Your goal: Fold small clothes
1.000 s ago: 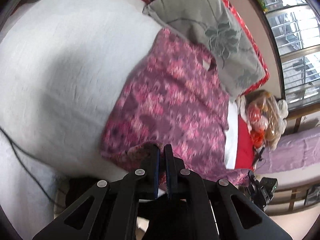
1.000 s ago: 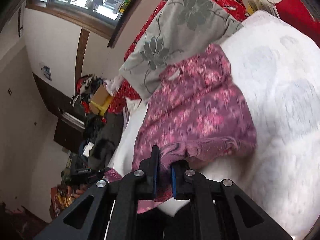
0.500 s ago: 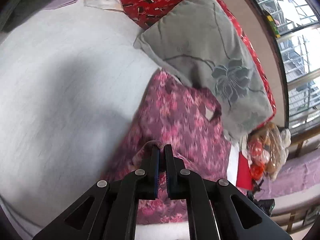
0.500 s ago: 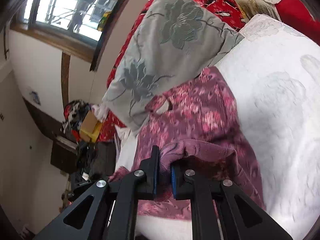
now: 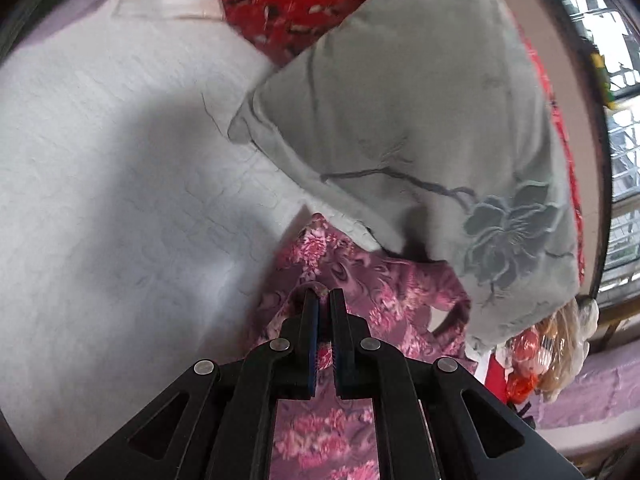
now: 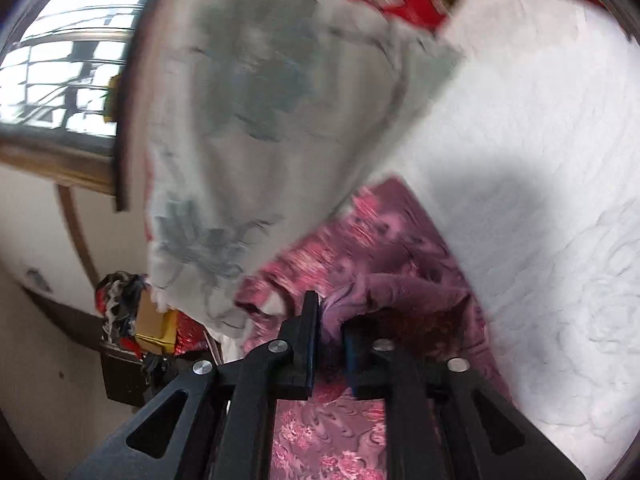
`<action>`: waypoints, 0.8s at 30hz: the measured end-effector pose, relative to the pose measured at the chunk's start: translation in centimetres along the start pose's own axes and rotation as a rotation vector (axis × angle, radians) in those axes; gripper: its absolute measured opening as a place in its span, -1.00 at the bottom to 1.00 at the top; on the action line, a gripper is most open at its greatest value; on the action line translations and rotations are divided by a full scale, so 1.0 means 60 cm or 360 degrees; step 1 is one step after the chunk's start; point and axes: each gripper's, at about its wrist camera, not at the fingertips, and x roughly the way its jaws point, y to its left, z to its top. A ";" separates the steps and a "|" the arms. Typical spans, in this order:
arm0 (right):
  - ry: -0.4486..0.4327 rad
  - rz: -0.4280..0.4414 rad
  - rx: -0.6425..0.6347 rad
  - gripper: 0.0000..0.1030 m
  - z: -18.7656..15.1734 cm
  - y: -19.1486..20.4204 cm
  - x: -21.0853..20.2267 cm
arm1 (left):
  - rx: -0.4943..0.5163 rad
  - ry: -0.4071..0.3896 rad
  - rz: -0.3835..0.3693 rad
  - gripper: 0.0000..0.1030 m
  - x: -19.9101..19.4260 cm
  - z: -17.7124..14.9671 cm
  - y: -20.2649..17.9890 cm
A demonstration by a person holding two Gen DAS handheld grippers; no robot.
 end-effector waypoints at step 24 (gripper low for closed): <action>-0.0146 -0.0559 -0.0416 0.07 0.012 0.042 0.037 | 0.0192 0.0208 0.0133 -0.04 0.144 0.001 -0.020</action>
